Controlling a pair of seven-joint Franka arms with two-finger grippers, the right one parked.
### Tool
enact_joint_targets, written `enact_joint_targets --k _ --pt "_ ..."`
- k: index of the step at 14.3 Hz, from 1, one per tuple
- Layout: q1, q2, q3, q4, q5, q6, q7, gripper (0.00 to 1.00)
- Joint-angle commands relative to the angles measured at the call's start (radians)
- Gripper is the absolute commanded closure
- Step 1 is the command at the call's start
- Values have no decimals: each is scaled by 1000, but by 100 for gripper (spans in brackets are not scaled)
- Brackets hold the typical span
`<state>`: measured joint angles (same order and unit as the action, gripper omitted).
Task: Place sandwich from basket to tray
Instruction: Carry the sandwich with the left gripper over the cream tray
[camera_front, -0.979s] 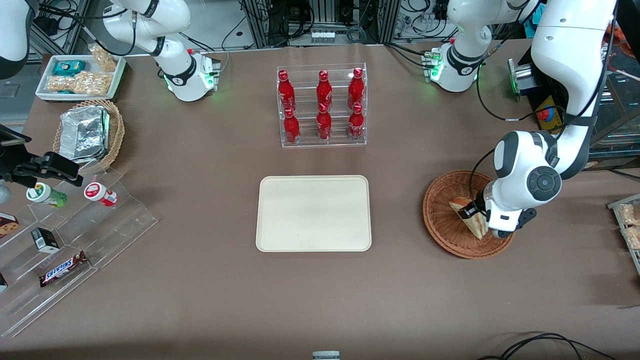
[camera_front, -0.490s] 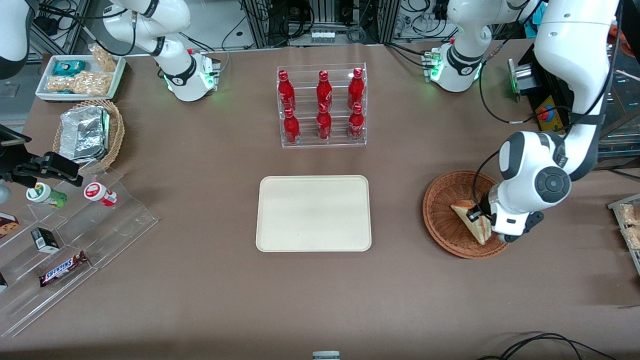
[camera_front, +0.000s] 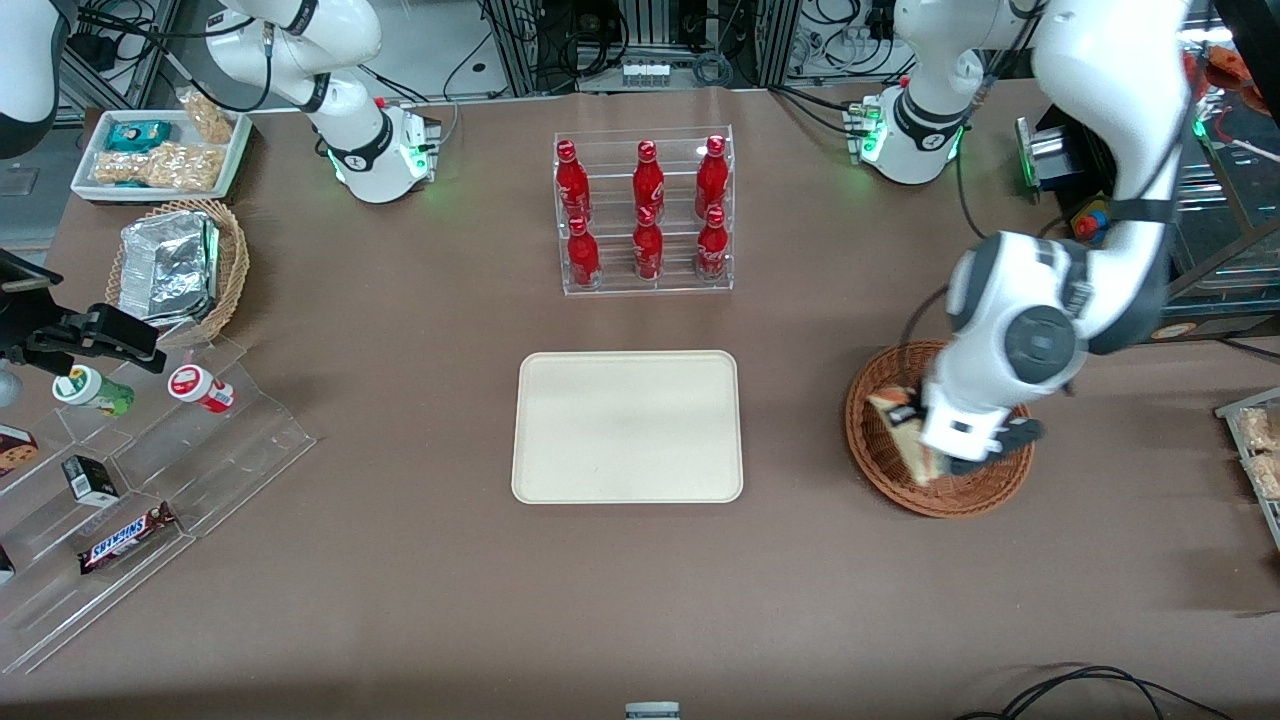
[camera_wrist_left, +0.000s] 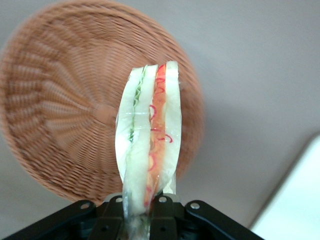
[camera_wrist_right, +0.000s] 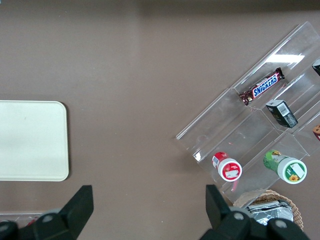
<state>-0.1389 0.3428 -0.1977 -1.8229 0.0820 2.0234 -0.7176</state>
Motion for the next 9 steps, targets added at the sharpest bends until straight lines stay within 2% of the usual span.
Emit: enact_joint_targets --k 1,4,9 --pt "-127 4 12 36 15 -14 -8 97" --pt "-238 92 12 140 6 -11 21 97" --pt "-413 345 11 436 7 -15 -71 95"
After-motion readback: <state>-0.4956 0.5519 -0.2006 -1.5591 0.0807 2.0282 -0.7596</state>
